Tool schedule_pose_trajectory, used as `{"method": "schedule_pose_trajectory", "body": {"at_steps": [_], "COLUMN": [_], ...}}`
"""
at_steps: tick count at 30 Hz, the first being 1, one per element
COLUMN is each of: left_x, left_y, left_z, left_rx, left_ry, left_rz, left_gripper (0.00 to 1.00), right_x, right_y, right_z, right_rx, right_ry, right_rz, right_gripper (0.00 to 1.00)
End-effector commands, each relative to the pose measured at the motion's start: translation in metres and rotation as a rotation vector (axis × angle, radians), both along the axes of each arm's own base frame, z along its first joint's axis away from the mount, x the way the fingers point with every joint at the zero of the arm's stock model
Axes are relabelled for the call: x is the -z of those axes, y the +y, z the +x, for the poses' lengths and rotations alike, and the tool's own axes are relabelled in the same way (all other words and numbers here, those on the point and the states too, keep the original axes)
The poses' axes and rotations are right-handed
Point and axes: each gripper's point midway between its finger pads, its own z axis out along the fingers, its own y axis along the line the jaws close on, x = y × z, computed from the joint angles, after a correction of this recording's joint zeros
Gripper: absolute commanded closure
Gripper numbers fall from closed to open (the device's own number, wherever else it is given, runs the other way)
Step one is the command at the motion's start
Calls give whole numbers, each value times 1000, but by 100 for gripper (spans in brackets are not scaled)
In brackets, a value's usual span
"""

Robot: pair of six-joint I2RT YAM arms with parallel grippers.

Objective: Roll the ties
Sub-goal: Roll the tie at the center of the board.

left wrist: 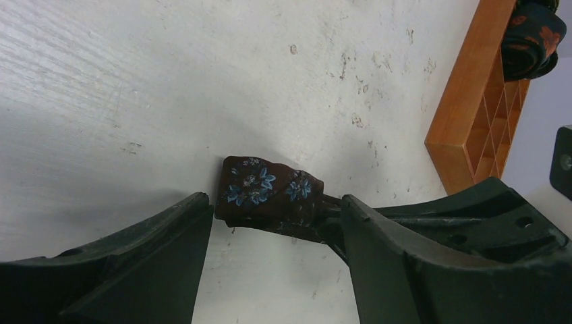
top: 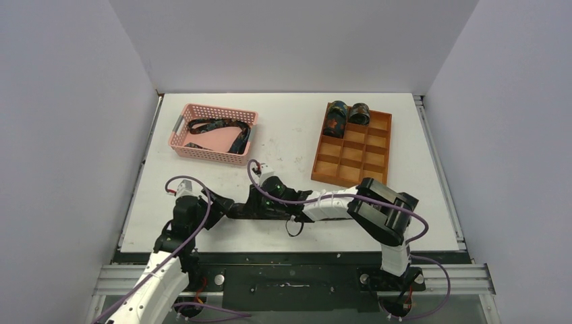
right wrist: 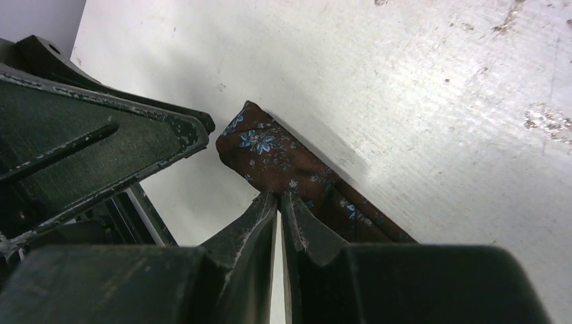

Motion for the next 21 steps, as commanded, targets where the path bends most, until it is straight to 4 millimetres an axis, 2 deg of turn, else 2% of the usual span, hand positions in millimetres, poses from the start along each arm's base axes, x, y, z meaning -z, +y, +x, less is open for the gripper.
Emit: {"method": "schedule_pose_trajectory", "body": {"at_steps": [1, 9, 12, 16, 19, 21], "left_x": [-9, -1, -1, -1, 0, 1], "left_y": [-5, -6, -5, -4, -4, -4], "left_z": [9, 9, 10, 9, 8, 8], "left_rx": [15, 28, 26, 22, 20, 19], "left_ry": [-50, -13, -16, -16, -9, -6], "left_rz": [-36, -43, -42, -37, -35, -35], "left_gripper": [32, 33, 33, 34, 34, 34], "right_x": [-6, 5, -5, -30, -55, -63], "right_y": [5, -8, -8, -4, 2, 6], "right_z": [6, 3, 2, 6, 13, 16], "right_rx": [7, 17, 20, 28, 35, 31], "right_ry": [-12, 10, 3, -26, -62, -76], "right_rz": [49, 32, 58, 91, 126, 131], "right_gripper": [90, 90, 89, 88, 88, 88]}}
